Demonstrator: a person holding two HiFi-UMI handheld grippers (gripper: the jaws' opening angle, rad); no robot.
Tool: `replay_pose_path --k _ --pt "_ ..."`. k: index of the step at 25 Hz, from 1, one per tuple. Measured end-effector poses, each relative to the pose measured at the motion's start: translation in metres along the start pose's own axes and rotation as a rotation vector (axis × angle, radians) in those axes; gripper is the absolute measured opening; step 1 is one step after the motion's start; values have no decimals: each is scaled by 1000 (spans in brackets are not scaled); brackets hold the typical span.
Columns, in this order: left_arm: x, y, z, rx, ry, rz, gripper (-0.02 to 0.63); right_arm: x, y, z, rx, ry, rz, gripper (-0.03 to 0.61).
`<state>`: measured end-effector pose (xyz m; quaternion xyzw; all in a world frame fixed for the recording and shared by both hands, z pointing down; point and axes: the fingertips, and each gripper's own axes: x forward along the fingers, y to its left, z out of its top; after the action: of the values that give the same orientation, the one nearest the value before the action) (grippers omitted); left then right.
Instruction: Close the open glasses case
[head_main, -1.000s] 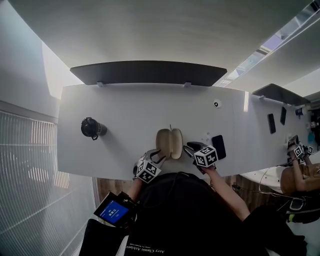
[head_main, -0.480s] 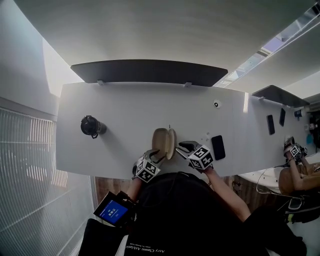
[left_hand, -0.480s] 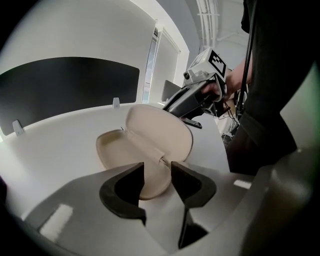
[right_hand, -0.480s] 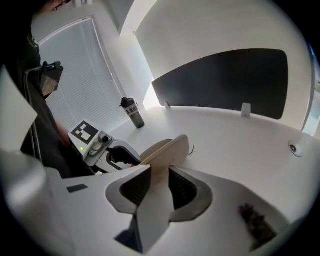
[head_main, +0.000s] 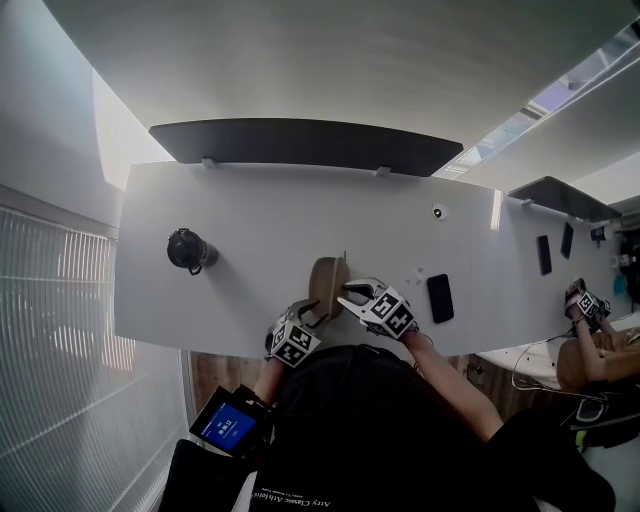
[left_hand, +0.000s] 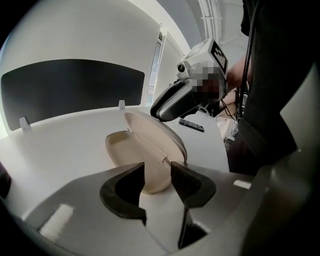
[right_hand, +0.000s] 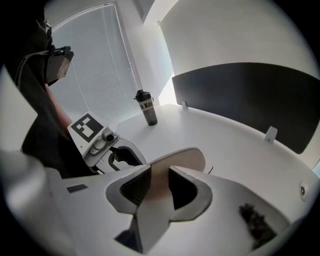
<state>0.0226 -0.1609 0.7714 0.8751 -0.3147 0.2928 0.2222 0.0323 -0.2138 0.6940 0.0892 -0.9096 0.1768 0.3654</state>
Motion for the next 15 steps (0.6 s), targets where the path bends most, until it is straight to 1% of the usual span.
replay_pose_path --k 3,7,10,15 --pt "-7 6 -3 -8 -5 18 172 9 4 5 -54 18 9 117" --pt "-16 10 -9 2 4 25 171 22 9 8 -151 37 14 117" --pt "-23 12 -12 -1 9 30 172 29 11 10 -186 36 20 117" --pt "-36 14 -3 -15 -34 46 172 39 14 16 -285 33 11 117"
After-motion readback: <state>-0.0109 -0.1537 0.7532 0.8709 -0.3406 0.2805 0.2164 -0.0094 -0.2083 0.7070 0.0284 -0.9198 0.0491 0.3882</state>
